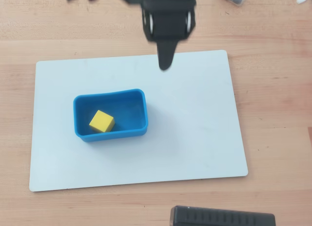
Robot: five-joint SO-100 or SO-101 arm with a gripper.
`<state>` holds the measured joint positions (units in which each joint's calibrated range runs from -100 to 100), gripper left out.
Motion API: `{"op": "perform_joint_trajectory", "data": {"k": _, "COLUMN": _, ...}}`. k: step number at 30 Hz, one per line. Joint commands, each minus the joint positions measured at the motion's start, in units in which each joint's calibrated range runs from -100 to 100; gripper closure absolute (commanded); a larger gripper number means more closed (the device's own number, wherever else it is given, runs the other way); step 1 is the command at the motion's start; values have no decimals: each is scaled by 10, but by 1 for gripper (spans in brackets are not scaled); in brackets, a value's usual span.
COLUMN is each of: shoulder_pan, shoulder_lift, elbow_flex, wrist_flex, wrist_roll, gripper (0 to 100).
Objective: Pick up yellow cube and drop it in the blue rectangular bin
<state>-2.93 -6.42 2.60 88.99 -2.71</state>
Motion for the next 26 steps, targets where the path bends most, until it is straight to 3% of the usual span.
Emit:
{"op": "perform_joint_trajectory", "data": {"k": 1, "shoulder_pan": -1, "shoulder_lift": -207, "elbow_flex": 156, "wrist_flex": -66, "wrist_roll": -1, "gripper": 100}}
{"op": "perform_joint_trajectory", "data": {"k": 26, "shoulder_pan": 77, "shoulder_lift": -661, "elbow_flex": 633, "wrist_flex": -219, "wrist_roll": 35, "gripper": 100}}
